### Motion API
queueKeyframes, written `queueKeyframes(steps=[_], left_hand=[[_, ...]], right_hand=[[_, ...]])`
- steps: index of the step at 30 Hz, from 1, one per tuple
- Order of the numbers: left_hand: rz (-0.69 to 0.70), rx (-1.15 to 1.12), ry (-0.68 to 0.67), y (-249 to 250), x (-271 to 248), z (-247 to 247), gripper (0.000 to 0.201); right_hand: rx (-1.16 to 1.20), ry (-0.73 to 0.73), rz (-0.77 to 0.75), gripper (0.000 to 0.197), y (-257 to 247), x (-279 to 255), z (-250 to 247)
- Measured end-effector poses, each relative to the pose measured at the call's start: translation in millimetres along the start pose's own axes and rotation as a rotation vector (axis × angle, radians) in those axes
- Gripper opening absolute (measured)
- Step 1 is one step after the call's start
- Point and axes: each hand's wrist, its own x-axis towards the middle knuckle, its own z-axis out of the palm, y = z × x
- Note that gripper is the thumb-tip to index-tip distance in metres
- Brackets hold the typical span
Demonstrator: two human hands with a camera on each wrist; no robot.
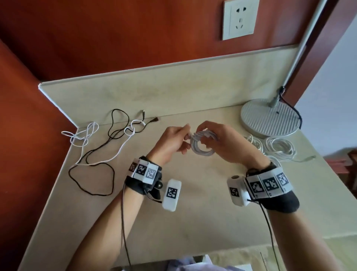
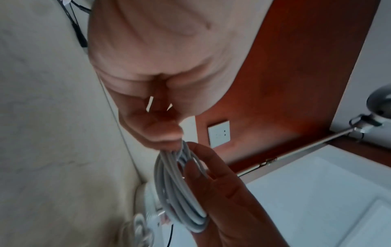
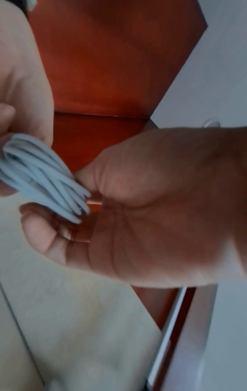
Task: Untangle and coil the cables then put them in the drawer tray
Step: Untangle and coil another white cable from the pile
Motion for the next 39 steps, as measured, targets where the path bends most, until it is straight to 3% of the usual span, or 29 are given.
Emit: queueKeyframes(steps=[5, 9, 12, 15, 20, 34, 39], left_hand=[[-0.124, 0.055, -0.178, -20.0, -5.2, 37.5, 0.035], [-0.128, 0.167, -0.269, -31.6, -4.8, 65.6, 0.035], [-0.077, 0.355, -0.289, -38.4, -3.9, 81.7, 0.039], [-0.013, 0.578, -0.29, -37.4, -4.6, 93.1, 0.043], [0.064, 0.763, -0.256, -32.8, 1.1, 99.7, 0.048], [0.104, 0.666, -0.175, -35.8, 22.3, 97.4, 0.048], [0.118, 0.677, -0.146, -36.1, 28.5, 97.4, 0.045]], right_hand=[[-0.2, 0.053, 0.05, 0.025, 28.4, -46.5, 0.8], [-0.366, 0.001, 0.003, 0.018, 41.6, -66.8, -4.2], [-0.398, -0.101, 0.048, 0.007, 44.3, -72.7, -9.7], [-0.439, -0.149, 0.08, 0.014, 49.2, -75.1, -11.0], [-0.458, -0.104, 0.089, 0.006, 49.7, -76.6, -9.5], [-0.604, -0.051, 0.133, 0.019, 40.9, -81.3, 0.6], [-0.601, -0.075, 0.151, 0.043, 34.5, -84.6, 17.0]])
